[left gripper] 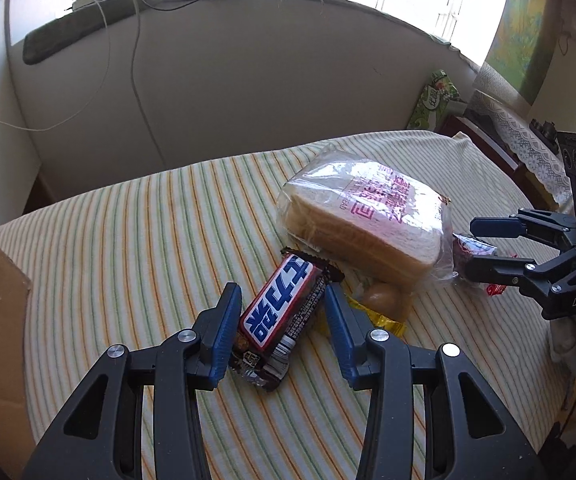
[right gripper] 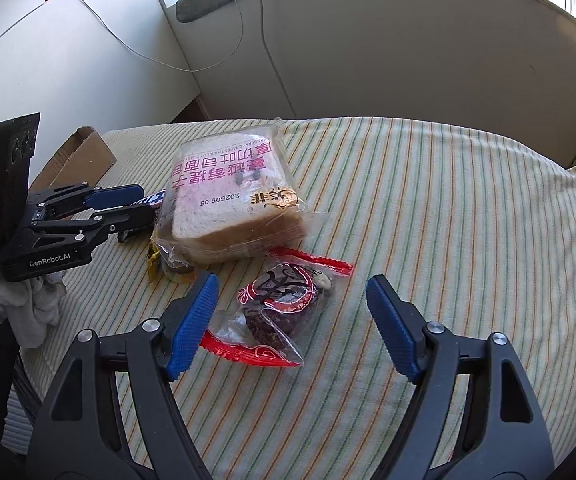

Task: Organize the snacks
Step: 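Grasp the blue-lettered chocolate bar with the left tool while the right tool grasps the red-trimmed snack bag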

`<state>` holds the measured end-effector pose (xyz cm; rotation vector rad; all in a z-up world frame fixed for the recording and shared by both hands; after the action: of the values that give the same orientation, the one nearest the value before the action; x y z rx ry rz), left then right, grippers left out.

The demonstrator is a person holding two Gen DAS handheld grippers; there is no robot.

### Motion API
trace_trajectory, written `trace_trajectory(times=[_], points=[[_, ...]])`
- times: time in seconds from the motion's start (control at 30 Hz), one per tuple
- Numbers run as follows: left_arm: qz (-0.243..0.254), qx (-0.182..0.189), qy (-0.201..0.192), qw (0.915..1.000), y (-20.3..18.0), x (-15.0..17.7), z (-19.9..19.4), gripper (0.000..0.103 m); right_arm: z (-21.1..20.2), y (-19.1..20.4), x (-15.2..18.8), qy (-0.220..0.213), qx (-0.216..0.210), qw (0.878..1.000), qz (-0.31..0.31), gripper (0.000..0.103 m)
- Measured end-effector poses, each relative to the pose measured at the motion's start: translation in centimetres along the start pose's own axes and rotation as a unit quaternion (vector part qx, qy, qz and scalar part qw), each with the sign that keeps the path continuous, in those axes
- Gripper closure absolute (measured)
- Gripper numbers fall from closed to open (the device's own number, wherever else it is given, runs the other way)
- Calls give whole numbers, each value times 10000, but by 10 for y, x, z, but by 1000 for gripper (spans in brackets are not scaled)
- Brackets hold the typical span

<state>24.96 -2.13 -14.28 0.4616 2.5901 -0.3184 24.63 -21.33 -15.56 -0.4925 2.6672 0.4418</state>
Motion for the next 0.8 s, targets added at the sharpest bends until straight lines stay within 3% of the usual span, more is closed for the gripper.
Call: trace_trajectory(times=[0.13,0.2,0.3,0.43,0.8], points=[[149,-265,102,9995,-6,6,5,61,5,0,1,62,16,10000,-40,26],[92,-342,106,9993,-4,8,7,61,8,0,2,127,37,9999,-58,39],[-12,-389,57,9992,0,8,7,70,11,4,4,175,127,9996,-155,46],[-43,-434,44,9990,2,9,6,73,10,5,6,202,248,9993,-199,60],[-236,-390,-203,9988,2,22,-19,75,-12,7,17,38,351,9993,-94,63]])
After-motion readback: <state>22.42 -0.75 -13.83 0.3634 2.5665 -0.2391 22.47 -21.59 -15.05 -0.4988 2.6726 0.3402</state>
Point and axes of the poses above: each gripper's, at about its wrist camera, not at the fingertips, and z roughly the way its jaws point, y to its left, x to its underside, the point moved 6 cm from there along z, roughly the way its jaws point, and after that the axes turned 8 degrees about y, right-handed, at the moved point
